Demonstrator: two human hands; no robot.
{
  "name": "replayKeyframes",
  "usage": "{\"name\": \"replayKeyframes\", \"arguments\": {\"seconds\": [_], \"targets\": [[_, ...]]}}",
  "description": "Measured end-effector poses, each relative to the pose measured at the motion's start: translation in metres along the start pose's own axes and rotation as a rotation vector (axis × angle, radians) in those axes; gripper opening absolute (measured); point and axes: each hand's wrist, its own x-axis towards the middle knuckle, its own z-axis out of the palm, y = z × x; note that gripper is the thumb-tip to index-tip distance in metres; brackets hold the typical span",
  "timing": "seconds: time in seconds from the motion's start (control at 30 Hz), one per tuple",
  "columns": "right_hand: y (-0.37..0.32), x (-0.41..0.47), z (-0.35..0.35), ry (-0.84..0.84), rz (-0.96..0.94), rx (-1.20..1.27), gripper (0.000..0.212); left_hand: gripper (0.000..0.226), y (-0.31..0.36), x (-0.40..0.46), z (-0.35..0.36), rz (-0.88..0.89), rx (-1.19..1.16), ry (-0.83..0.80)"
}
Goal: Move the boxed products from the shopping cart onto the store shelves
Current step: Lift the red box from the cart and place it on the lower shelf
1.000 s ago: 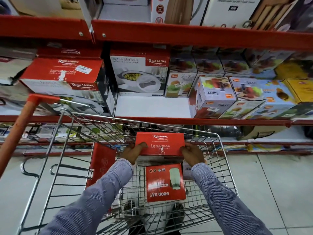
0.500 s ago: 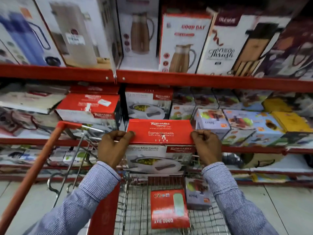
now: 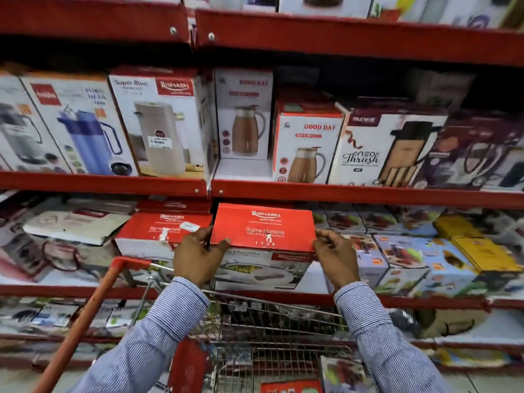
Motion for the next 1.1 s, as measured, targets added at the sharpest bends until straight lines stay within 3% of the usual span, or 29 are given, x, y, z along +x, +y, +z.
{"name": "replayKeyframes", "arguments": {"seconds": [0.43,0.57,0.8,1.1], "targets": [[0.041,0.025,0.039,-0.139,0.076,-0.118,0.031,0.047,-0.041,0.021,0.034,-0.14,0.048,-0.084],[0.036,0.033,0.045,-0.158,0.044,-0.132,0.033,0.038,-0.046,0.03,0.036,-0.135,0.084,-0.108],[0.028,0.039,0.049,-0.218,0.04,-0.126,0.036,0.048,-0.043,0.026,0.045,-0.201,-0.013,-0.006],[0.061,0.005,0.027,-0.36,0.051,-0.124,0.054,0.071,-0.062,-0.013,0.057,-0.037,0.06,-0.086]]}}
